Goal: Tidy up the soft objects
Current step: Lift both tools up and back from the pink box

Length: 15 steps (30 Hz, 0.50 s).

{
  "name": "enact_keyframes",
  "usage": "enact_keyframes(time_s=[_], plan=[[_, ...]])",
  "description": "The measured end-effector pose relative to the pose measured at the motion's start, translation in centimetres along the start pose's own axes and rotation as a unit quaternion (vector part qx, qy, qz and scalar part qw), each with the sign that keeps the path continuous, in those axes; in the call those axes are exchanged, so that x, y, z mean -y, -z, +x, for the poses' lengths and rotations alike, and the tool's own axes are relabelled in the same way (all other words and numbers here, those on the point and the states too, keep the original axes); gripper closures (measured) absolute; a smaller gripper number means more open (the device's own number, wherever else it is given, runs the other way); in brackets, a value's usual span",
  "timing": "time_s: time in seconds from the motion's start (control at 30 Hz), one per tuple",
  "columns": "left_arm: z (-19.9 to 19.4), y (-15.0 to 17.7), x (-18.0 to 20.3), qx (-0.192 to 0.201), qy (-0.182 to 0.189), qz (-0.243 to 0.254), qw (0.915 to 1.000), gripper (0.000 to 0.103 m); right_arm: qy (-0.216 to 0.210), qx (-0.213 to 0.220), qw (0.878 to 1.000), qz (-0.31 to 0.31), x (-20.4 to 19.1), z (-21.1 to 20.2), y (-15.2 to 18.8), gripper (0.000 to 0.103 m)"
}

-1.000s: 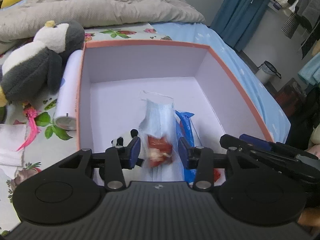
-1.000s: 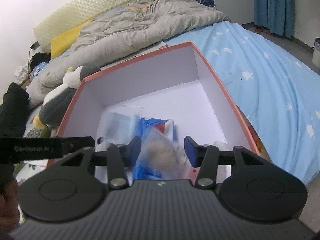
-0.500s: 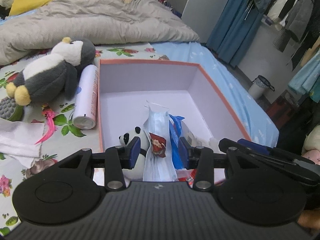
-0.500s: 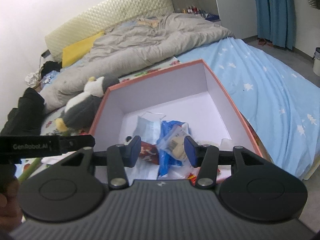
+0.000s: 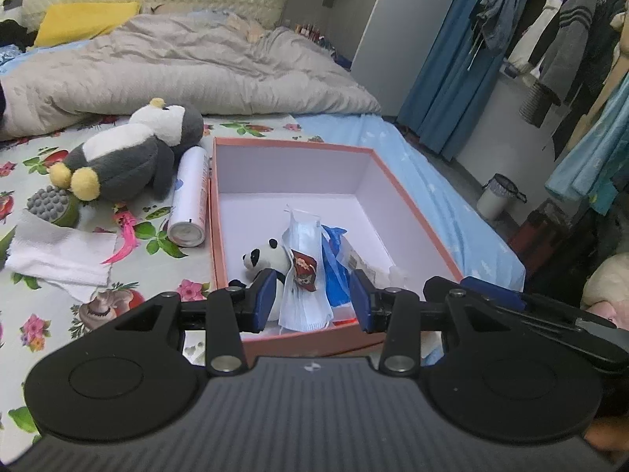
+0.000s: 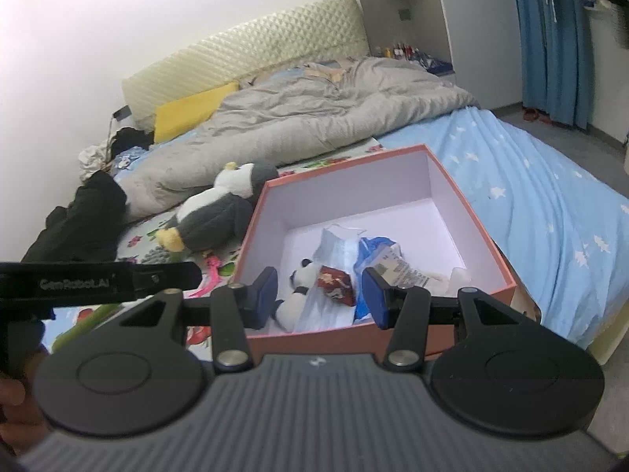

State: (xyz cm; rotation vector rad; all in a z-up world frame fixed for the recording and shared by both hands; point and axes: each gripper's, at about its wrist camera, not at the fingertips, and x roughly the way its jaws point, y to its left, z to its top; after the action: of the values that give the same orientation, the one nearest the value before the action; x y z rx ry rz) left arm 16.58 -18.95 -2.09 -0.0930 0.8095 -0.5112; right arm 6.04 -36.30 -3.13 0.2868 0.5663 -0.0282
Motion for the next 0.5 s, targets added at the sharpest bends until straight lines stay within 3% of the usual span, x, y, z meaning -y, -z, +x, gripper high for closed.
enact_keyframes(time_s=[0.5], plan=[[-8.8,5.5,-1.8,0.037,-0.015,-0.014,0.9991,0.056,-0.026,0.004,0.999,-0.045,-4.8,-4.2,3.2,0.052]])
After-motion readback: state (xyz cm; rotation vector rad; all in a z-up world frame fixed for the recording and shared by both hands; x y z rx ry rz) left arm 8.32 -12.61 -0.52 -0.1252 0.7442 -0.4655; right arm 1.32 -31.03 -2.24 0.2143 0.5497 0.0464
